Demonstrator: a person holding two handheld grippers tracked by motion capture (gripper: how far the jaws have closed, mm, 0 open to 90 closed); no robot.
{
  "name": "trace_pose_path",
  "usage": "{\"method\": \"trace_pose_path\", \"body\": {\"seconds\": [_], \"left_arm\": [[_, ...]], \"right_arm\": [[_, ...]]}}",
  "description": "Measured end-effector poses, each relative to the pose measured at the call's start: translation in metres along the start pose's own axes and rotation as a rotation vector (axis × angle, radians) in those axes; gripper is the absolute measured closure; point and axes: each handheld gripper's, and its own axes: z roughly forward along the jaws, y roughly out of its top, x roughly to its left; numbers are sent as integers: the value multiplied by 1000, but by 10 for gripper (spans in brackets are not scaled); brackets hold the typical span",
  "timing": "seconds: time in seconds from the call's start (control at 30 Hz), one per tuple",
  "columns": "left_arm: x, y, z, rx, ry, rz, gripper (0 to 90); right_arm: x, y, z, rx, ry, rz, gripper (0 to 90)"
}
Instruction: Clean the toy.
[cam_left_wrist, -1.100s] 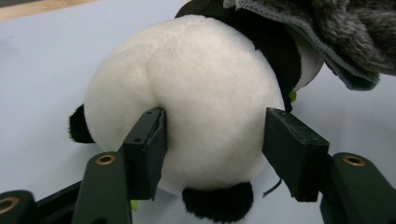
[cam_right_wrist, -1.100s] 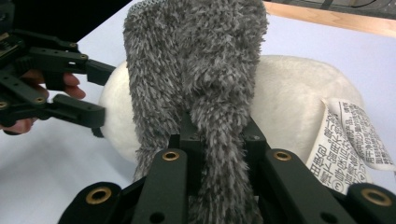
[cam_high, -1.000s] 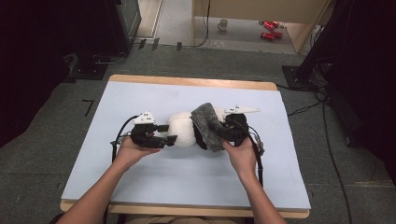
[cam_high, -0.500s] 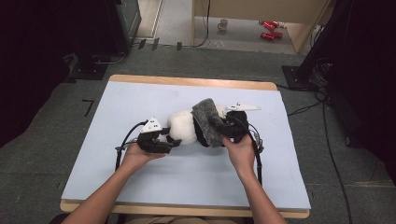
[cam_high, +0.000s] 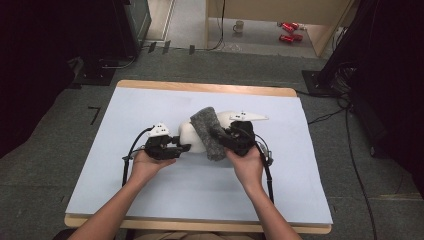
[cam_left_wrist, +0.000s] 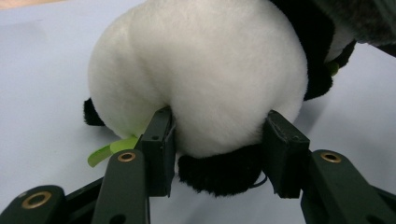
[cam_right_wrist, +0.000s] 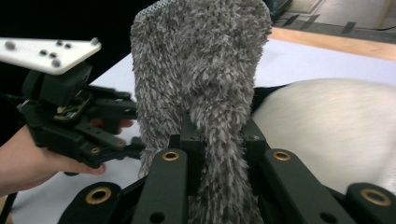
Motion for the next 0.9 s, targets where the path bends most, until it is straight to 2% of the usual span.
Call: {"method": "trace_pose_path", "body": {"seconds": [0.1, 0.17, 0.27, 0.3, 0.37, 0.57, 0.67, 0.77, 0.9], "left_arm": [[-3, 2, -1, 10, 5, 16, 520], [-7, 4, -1, 7, 5, 41, 548], [-14, 6, -2, -12, -4, 33, 591], [-15, 7, -2, -4, -2, 25, 604], [-15, 8, -1, 20, -2, 20, 627], [-12, 8, 2, 28, -10, -3, 648], [-7, 8, 1, 32, -20, -14, 649], [-7, 10, 2, 42, -25, -6, 651], [-2, 11, 1, 54, -33, -13, 659]], "right_arm": [[8, -3, 9, 9, 19, 3, 777], [14, -6, 15, 17, 31, 0, 777], [21, -14, 27, 48, 14, -16, 774], [21, -17, 31, 55, 3, -16, 769], [18, -23, 35, 31, -7, -25, 770], [15, -26, 35, 33, -80, -130, 772], [5, -26, 31, 33, -104, -109, 775], [-4, -24, 25, 37, -94, -77, 782], [-2, -22, 21, 47, -123, -113, 785]]}}
